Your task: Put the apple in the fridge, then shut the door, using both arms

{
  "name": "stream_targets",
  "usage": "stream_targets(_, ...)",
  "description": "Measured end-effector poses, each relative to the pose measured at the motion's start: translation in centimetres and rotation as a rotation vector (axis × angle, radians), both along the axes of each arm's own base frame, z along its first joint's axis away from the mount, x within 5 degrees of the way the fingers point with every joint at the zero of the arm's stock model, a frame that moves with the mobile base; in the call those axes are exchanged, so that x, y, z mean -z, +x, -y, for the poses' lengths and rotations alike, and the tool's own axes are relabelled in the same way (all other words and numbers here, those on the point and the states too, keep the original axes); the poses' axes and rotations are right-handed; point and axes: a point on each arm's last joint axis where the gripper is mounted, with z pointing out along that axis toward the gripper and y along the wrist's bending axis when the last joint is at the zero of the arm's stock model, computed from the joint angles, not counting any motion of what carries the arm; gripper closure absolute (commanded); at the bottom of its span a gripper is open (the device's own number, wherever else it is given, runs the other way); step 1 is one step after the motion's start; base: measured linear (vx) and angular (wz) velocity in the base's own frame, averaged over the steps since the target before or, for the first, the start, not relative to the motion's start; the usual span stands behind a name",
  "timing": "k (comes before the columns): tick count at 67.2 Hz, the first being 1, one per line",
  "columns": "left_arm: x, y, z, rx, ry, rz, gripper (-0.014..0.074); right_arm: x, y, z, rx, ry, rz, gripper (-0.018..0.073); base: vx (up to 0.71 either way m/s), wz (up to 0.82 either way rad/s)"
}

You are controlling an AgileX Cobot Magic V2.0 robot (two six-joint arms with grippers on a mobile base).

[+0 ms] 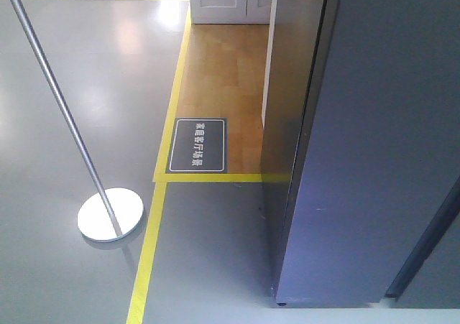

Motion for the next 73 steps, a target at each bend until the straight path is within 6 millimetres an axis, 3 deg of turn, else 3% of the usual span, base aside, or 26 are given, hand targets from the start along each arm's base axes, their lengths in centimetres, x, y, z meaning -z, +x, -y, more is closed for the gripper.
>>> stream_targets(73, 0.00, 0.00, 0.00, 0.000, 0.000, 0.000, 0.0603, -0.15, -0.01, 0.01, 0.002, -0.004, 0.016, 0.0562, 0.00, 0.00)
